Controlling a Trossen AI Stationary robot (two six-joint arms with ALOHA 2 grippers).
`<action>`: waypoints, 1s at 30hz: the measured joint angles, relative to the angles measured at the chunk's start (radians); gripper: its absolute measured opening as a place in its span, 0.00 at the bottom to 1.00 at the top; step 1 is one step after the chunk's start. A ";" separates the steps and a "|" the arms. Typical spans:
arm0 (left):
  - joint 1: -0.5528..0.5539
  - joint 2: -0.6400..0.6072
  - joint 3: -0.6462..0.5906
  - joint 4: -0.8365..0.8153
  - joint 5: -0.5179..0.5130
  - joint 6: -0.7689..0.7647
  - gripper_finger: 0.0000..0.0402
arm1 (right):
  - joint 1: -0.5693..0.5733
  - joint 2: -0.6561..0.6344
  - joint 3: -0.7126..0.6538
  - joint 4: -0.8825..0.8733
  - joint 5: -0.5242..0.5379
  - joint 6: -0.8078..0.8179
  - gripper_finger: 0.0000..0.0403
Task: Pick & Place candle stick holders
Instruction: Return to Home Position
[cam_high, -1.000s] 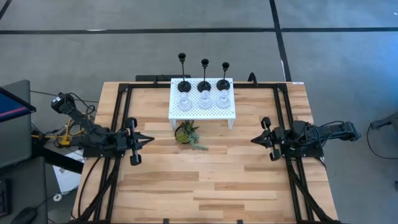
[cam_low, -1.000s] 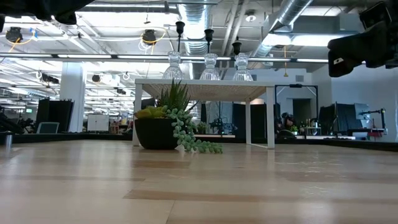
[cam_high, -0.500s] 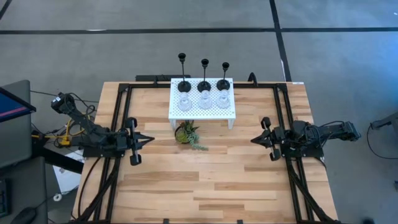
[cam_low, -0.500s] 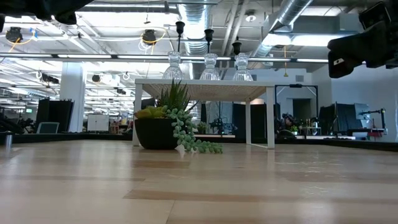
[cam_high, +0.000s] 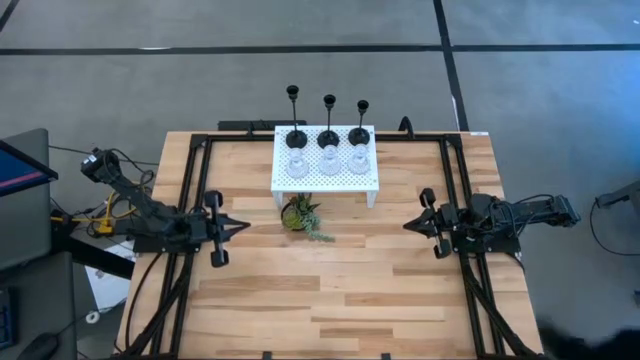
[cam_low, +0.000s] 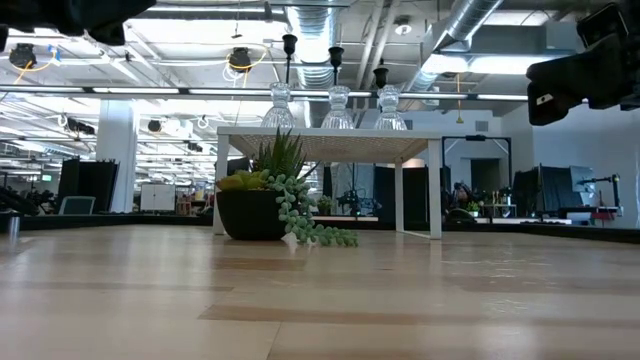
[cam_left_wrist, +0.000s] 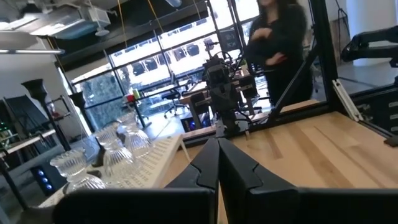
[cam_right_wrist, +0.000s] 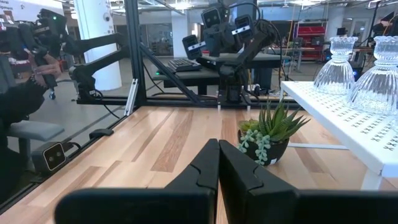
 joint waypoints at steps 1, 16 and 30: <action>0.000 0.002 0.000 0.000 0.000 -0.002 0.01 | 0.000 0.000 0.000 0.000 0.000 0.000 0.00; 0.055 -0.089 0.002 -0.001 -0.022 0.019 0.01 | 0.001 0.000 0.000 0.000 0.000 0.000 0.00; 0.458 -0.056 0.002 -0.017 0.440 -0.226 0.01 | 0.001 0.000 -0.001 0.000 0.000 0.000 0.00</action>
